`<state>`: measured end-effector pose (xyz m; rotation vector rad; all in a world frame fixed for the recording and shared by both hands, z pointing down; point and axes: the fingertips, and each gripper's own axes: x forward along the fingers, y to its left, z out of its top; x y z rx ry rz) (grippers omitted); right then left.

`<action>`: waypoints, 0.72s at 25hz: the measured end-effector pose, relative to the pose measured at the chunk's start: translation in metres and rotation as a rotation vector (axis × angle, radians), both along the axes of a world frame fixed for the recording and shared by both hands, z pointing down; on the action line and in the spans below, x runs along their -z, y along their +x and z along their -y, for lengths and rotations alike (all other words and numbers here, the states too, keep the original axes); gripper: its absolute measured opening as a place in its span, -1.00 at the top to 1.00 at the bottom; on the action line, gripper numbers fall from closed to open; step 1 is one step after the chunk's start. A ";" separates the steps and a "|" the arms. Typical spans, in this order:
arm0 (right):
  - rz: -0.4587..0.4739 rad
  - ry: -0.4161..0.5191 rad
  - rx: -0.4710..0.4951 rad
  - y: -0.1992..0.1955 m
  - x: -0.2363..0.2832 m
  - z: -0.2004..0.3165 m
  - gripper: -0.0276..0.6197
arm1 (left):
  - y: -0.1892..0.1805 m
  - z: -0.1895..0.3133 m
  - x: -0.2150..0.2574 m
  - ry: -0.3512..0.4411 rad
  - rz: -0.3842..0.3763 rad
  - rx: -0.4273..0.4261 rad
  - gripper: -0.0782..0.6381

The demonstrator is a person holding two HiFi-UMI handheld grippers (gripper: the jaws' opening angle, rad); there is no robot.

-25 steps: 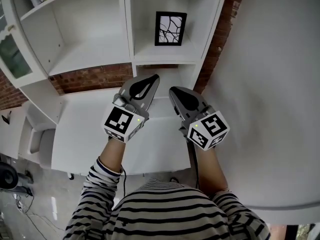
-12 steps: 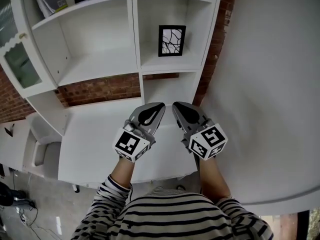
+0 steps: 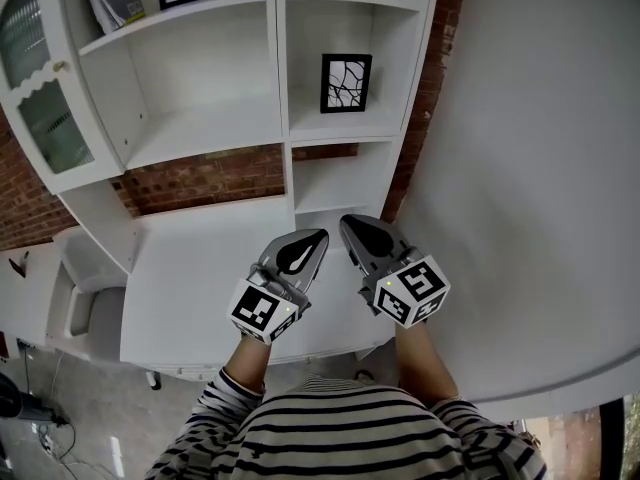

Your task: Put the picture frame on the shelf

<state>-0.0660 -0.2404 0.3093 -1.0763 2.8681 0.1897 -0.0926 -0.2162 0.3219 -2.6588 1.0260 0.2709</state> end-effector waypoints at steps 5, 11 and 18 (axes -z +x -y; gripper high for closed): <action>-0.016 -0.003 -0.006 -0.007 -0.004 -0.011 0.89 | -0.011 -0.012 -0.002 -0.004 -0.013 0.007 0.76; -0.026 -0.002 -0.015 -0.006 -0.004 -0.011 0.89 | -0.014 -0.013 -0.003 -0.014 -0.032 0.008 0.76; -0.035 0.000 -0.002 0.000 -0.001 -0.003 0.89 | -0.010 -0.003 -0.001 -0.010 -0.046 0.016 0.76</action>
